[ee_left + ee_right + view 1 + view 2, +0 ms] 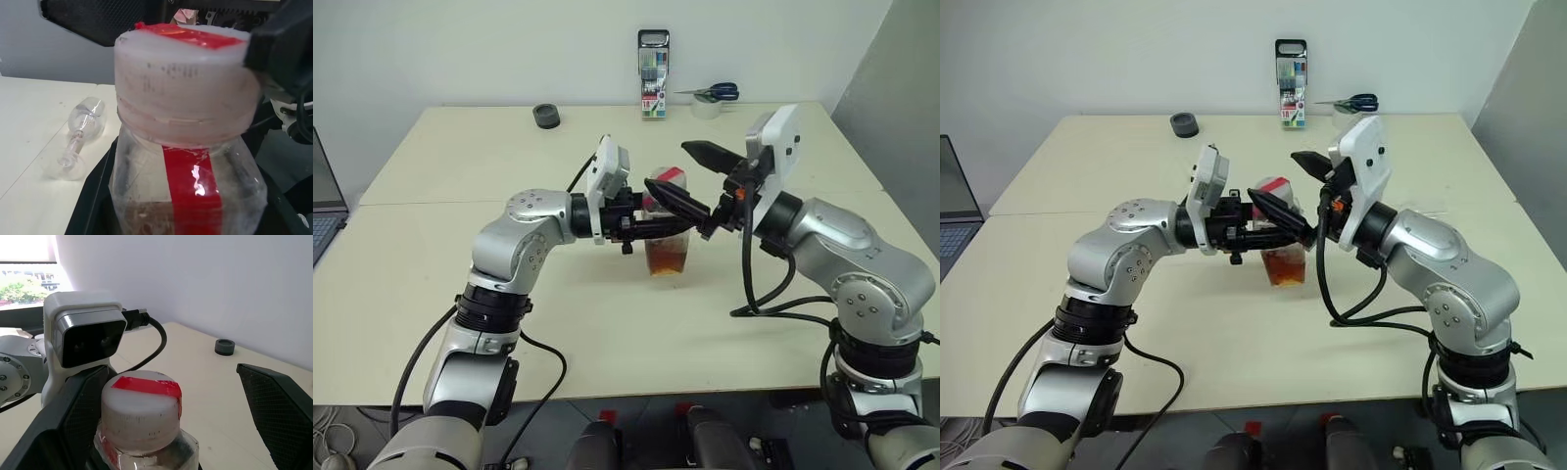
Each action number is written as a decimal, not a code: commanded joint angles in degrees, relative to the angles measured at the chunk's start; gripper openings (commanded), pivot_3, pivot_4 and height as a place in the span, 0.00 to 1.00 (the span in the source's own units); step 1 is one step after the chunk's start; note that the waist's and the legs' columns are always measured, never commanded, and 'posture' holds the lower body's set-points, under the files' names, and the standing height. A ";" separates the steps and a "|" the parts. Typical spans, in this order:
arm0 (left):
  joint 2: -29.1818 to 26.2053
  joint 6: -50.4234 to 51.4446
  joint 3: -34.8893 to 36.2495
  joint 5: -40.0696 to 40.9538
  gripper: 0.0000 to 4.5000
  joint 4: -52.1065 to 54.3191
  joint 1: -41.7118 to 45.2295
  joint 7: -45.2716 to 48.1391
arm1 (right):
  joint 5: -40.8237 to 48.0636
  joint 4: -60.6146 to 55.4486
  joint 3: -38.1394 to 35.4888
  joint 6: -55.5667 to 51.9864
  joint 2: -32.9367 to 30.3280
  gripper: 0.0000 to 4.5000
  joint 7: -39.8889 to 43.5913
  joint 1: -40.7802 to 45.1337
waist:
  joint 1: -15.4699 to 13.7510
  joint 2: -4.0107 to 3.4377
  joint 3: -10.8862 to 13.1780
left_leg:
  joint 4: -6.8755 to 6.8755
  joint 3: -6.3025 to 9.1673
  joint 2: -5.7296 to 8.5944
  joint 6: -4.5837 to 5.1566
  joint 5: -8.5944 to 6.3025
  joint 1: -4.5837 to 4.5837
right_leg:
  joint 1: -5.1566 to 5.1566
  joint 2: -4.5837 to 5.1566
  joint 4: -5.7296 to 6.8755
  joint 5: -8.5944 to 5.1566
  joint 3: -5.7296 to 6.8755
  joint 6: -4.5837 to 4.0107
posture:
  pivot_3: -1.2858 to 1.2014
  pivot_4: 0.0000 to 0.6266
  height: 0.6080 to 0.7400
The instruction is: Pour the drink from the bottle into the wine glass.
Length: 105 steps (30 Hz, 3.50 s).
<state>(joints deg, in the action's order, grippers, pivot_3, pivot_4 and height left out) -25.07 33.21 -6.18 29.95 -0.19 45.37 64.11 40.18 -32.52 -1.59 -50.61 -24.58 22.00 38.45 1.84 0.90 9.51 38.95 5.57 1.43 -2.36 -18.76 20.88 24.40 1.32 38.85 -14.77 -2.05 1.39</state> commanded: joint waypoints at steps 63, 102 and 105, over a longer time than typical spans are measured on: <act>-0.39 -3.37 1.29 -0.49 0.40 -1.08 3.17 0.94 | 6.29 -0.87 -3.31 1.63 -3.08 0.99 0.28 -0.98 | 0.00 0.00 0.00 | 0.00 -0.01 -0.02 0.01 0.00 0.00 | 0.00 -0.02 0.01 0.00 -0.01 0.00 | 0.52 0.24 1.00; -0.17 -3.01 0.92 -0.33 0.40 -0.21 2.64 1.09 | 6.94 3.65 -1.33 3.96 2.63 0.39 -1.41 4.03 | 0.01 0.00 0.00 | 0.01 0.00 -0.02 0.00 0.00 0.00 | 0.00 -0.02 0.01 0.00 -0.01 0.00 | 0.52 0.24 1.00; -0.18 -3.02 0.94 -0.29 0.40 -0.11 2.47 1.04 | 4.18 3.89 -1.03 5.47 0.55 0.39 -0.24 4.61 | 0.01 0.00 0.00 | 0.01 0.00 -0.01 0.00 0.00 0.00 | 0.00 -0.02 0.01 0.00 0.00 0.00 | 0.52 0.24 1.00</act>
<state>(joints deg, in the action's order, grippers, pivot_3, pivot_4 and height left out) -25.10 30.74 -6.05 28.90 -2.55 46.88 64.75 46.58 -27.43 -0.52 -48.02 -22.71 21.67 41.14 1.85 0.90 9.51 38.96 5.56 1.42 -2.35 -18.76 20.88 24.40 1.30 38.86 -14.77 -2.06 1.39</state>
